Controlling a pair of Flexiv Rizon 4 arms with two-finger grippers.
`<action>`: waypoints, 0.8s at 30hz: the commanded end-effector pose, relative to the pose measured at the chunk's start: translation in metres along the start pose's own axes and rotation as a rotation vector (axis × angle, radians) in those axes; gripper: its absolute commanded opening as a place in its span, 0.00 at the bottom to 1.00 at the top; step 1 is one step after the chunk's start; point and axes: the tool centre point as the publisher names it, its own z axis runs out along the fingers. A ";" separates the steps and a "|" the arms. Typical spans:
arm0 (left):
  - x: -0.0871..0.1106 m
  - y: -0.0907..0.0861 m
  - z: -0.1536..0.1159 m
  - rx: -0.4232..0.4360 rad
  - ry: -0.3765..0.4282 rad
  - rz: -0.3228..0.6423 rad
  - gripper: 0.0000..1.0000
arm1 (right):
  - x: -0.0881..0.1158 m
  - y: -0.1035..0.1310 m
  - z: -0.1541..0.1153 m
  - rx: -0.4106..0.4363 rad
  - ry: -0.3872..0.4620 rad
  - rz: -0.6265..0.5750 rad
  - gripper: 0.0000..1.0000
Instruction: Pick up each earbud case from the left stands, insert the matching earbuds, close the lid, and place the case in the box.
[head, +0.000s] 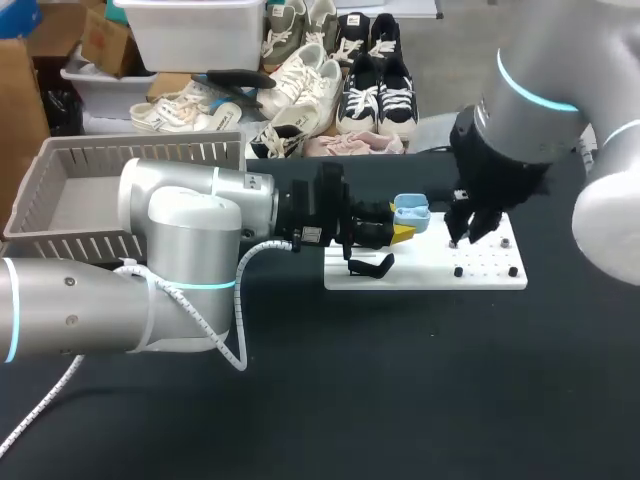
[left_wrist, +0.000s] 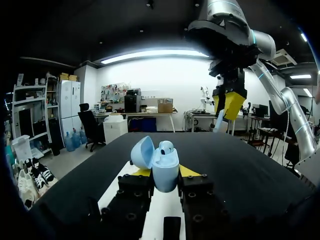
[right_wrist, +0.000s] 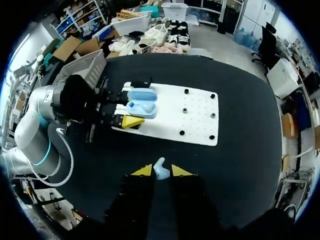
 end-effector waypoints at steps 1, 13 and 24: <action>0.001 0.000 0.000 -0.001 -0.003 0.001 0.00 | -0.009 0.005 -0.019 -0.019 0.048 -0.057 0.00; 0.001 0.000 0.000 -0.001 -0.003 0.001 0.00 | -0.045 0.032 -0.019 -0.056 0.063 -0.177 0.00; 0.001 0.000 0.000 -0.001 -0.003 0.001 0.00 | -0.064 0.049 0.005 -0.069 0.105 -0.214 0.00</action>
